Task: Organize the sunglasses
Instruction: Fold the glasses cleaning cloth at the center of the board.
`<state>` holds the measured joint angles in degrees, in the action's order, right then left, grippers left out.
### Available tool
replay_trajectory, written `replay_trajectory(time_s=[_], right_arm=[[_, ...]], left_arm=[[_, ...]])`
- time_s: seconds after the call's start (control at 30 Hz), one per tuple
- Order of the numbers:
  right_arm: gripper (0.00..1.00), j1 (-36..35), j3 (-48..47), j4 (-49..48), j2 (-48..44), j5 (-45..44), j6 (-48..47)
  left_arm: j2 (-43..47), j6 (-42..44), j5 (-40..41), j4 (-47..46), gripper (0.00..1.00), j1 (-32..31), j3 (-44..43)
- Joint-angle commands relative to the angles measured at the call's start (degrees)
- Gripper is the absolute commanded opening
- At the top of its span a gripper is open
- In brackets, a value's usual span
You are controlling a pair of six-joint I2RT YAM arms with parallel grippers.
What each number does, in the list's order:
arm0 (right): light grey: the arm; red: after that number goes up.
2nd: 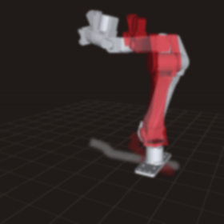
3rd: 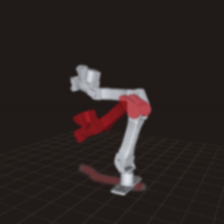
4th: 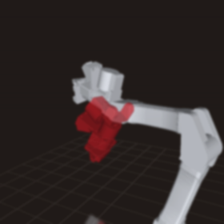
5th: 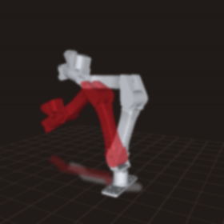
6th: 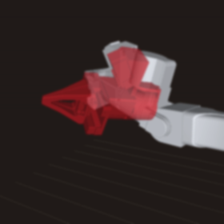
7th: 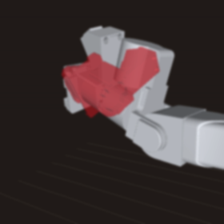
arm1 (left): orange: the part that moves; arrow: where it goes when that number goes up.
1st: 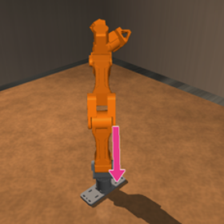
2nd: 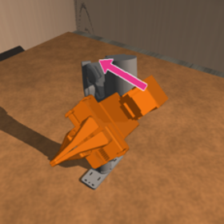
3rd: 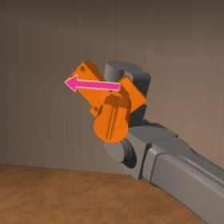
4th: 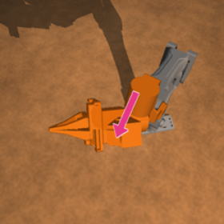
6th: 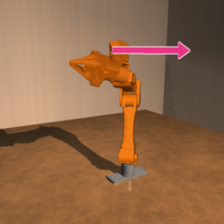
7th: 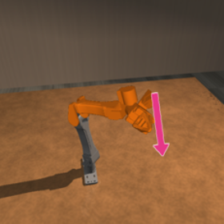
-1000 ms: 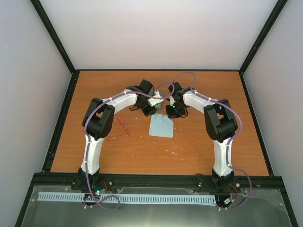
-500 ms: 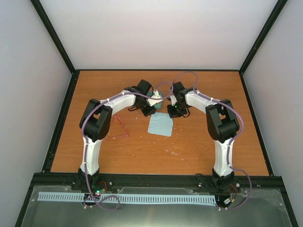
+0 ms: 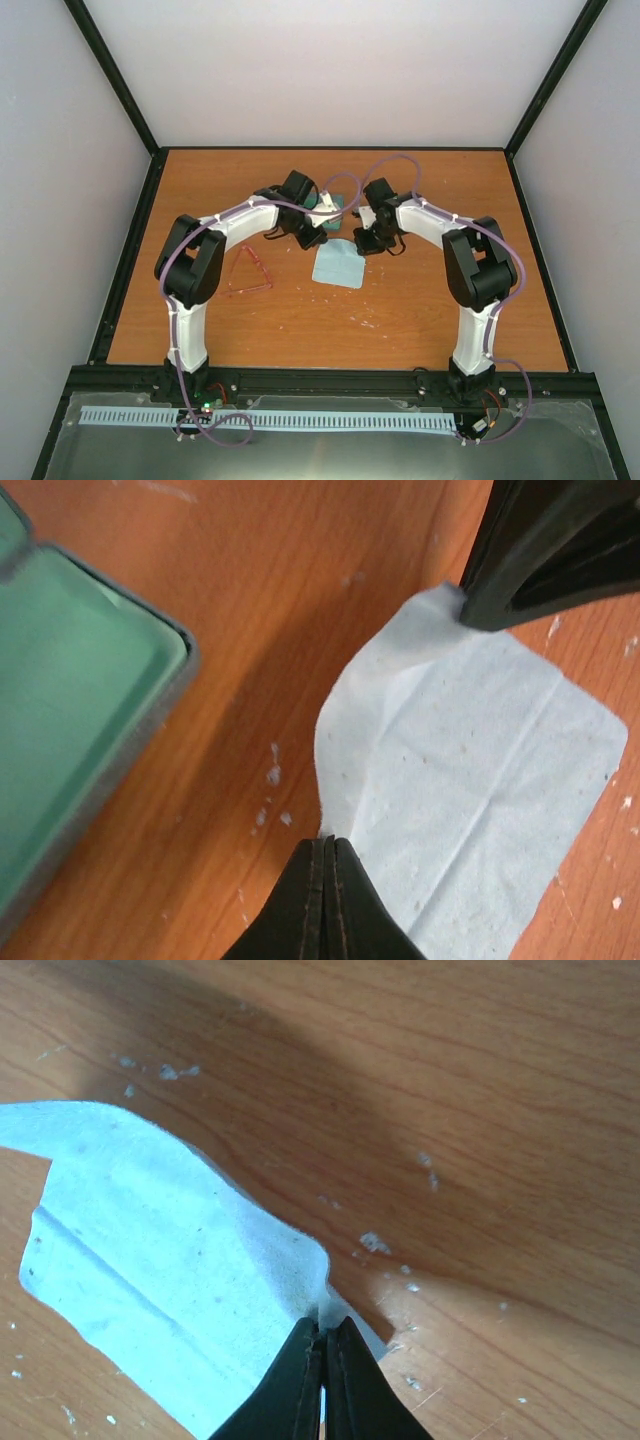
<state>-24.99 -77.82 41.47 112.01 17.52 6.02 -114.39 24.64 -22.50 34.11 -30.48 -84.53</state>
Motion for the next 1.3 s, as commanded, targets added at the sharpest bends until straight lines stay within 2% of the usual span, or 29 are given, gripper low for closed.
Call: replay_trajectory(time_s=[0.0,0.5,1.27], right_arm=[[0.03,-1.1,2.1,-1.5,-2.8,1.5,-1.5],[0.03,-2.8,7.8,-3.3,-5.5,2.7,-1.0],[0.03,-3.7,11.2,-3.6,-8.6,4.7,-1.0]], left_arm=[[1.8,1.5,-0.5,-1.0,0.0,0.0,2.4],[4.4,4.0,0.6,-2.5,0.0,-1.5,8.5],[7.1,5.6,-1.1,0.2,0.01,-1.8,9.9]])
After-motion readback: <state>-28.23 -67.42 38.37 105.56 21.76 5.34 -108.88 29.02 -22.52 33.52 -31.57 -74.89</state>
